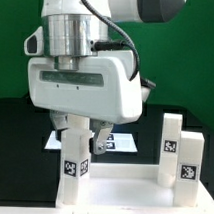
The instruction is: Assemble desk
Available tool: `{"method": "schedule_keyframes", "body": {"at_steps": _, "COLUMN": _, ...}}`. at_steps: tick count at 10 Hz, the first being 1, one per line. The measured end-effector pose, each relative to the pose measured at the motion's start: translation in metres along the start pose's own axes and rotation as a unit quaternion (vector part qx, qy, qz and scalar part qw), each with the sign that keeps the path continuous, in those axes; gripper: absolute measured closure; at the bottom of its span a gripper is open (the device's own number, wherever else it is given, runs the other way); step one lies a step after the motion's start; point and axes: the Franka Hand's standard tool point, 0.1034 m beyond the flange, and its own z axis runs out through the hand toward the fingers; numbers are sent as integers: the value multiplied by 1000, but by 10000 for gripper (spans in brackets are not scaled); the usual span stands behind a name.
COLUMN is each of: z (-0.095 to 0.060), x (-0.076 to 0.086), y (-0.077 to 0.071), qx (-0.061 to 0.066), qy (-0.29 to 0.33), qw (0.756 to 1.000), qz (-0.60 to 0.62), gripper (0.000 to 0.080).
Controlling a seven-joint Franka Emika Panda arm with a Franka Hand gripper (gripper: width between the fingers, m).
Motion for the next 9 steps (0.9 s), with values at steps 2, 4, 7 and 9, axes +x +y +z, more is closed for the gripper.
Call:
{"method": "schedule_keyframes", "body": {"at_steps": 2, "z": 0, "x": 0, "y": 0, "qx": 0, "qy": 0, "qw": 1000, "qz": 15, "gripper": 260}}
{"method": "schedule_keyframes", "body": {"at_steps": 4, "z": 1, "x": -1, "y": 1, "qx": -3, "qy": -3, "qw": 997, "qz": 83, "gripper": 461}}
{"method": "schedule_keyframes", "body": {"at_steps": 7, "z": 1, "x": -2, "y": 2, "qx": -7, "qy": -6, "qw": 963, "qz": 271, "gripper": 509}}
{"method": "schedule_keyframes", "body": {"at_steps": 9, "z": 2, "x": 0, "y": 1, "qx": 5, "qy": -12, "qw": 912, "qz": 410, "gripper": 509}}
